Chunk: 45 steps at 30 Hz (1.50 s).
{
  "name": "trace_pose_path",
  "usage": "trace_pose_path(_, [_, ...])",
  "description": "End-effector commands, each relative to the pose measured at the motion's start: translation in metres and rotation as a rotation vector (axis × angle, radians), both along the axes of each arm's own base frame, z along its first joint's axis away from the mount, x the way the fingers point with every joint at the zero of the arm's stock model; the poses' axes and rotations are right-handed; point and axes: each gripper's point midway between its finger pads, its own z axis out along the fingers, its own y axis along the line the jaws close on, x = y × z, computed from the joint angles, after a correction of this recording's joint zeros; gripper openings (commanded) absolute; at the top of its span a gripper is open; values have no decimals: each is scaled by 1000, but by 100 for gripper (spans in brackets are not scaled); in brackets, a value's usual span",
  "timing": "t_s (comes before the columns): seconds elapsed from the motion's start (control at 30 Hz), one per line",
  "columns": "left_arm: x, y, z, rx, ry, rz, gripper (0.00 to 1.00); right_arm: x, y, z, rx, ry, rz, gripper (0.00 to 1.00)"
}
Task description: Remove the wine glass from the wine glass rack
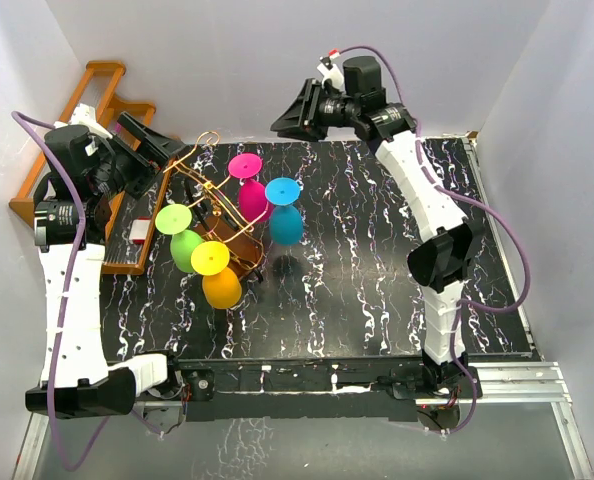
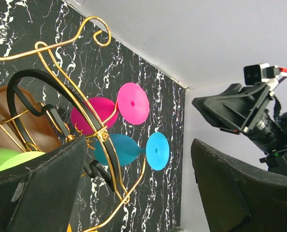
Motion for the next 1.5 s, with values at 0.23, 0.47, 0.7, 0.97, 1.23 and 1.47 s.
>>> trace_pose_path(0.23, [-14,-3,5,23,-29,-28,84,8,11,-1,-25,-71,-12,38])
trace_pose_path(0.47, [-12,-3,0,23,-24,-30,83,7,16,0,-28,-104,-9,40])
trace_pose_path(0.7, [-10,-2,-4,25,-15,-25,82,8,23,-17,-49,-76,13,39])
trace_pose_path(0.97, [-11,-1,-8,29,-7,-17,81,8,29,-39,-115,-55,7,38])
trace_pose_path(1.23, [-11,-1,-14,22,9,-15,80,7,33,-55,-155,-43,14,41])
trace_pose_path(1.47, [-12,-1,-17,23,14,-14,80,7,37,-64,-173,-36,17,41])
